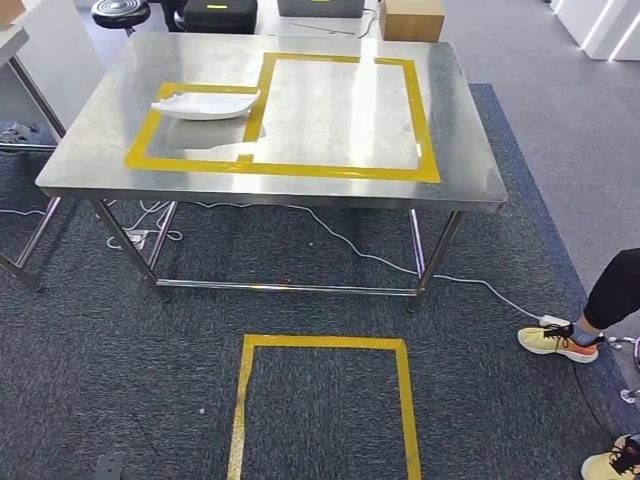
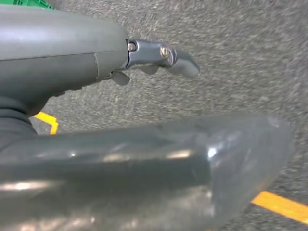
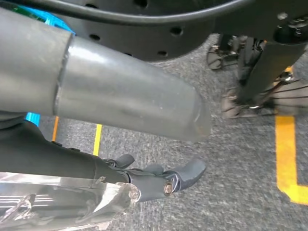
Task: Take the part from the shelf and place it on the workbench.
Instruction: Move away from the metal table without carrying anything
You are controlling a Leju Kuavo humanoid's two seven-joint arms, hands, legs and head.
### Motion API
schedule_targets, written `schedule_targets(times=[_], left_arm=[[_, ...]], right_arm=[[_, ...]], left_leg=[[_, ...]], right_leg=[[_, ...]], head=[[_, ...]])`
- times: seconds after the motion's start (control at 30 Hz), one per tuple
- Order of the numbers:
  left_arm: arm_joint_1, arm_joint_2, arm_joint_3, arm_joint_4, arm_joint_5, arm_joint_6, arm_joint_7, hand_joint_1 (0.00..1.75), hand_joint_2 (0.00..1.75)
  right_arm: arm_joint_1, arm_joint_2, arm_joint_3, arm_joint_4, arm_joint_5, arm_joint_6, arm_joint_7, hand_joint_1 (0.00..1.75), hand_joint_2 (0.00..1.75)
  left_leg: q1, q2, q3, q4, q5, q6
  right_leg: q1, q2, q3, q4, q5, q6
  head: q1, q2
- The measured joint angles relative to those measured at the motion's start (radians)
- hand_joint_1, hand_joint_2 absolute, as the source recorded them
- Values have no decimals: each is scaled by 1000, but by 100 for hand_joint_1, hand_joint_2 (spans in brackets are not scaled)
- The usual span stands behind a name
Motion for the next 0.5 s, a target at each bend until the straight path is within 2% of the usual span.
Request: schedule_targets(times=[0.03,0.07,0.1,0.13,0.17,0.2,0.23,0.27,0.3,0.33,0.37,0.4,0.43,0.5], left_arm=[[0,0,0,0,-1,0,0,0,0],[0,0,0,0,-2,0,0,0,0],[1,0,0,0,-2,-1,0,0,0],[1,0,0,0,-3,-2,0,0,0],[1,0,0,0,-3,-4,0,0,0],[1,0,0,0,-4,-6,0,0,0],[1,0,0,0,-5,-9,0,0,0],[1,-1,0,0,-6,-11,0,0,0],[1,-1,0,0,-7,-12,0,0,0],[1,0,0,0,-8,-12,0,0,0],[2,0,0,0,-9,-12,0,0,0],[3,0,0,0,-9,-13,0,0,0],[5,1,0,0,-9,-13,0,0,0],[5,0,0,0,-10,-13,0,0,0]], right_arm=[[-1,0,0,0,1,0,0,0,0],[-2,0,-1,0,1,0,0,0,0],[-2,0,-1,0,1,0,0,0,0],[-2,0,-2,0,2,0,0,0,0],[-3,0,-2,0,2,0,0,0,0],[-5,0,-2,0,2,0,0,0,0],[-7,0,-2,-1,2,0,-1,0,0],[-8,0,-2,-1,3,0,-1,0,0],[-8,0,-2,-1,3,0,-2,0,0],[-7,0,-2,-1,3,1,-2,0,0],[-6,0,-2,-1,3,1,-1,0,0],[-6,0,-2,-1,3,1,-1,0,0],[-5,0,-3,-1,3,0,0,0,0],[-5,-1,-3,-1,3,0,-1,0,0]], left_leg=[[-1,0,-15,1,11,0],[-1,1,-30,1,23,-2],[-2,0,-45,2,34,-3],[-2,0,-58,2,44,-6],[-2,0,-70,2,54,-9],[-3,0,-78,4,63,-14],[-3,0,-84,4,72,-18],[-3,1,-87,4,80,-23],[-3,1,-89,4,88,-29],[-2,1,-92,3,93,-34],[-1,0,-96,8,86,-40],[0,0,-106,29,63,-47],[1,-1,-123,70,25,-52],[2,-1,-171,207,-67,-60]], right_leg=[[0,0,-6,55,-23,1],[0,0,3,81,-20,1],[0,0,30,72,2,-1],[0,0,74,26,32,-4],[1,0,132,-47,51,-8],[2,0,191,-132,53,-11],[4,1,234,-199,46,-14],[6,2,258,-242,35,-16],[8,3,263,-259,31,-20],[8,2,255,-257,37,-26],[7,1,249,-256,43,-33],[5,0,243,-256,51,-42],[4,-1,236,-256,60,-50],[4,-2,216,-254,76,-57]], head=[[1,0],[1,0],[1,0],[1,0],[2,0],[1,0],[0,0],[1,0],[2,0],[2,0],[4,0],[2,0],[-1,0],[-5,0]])
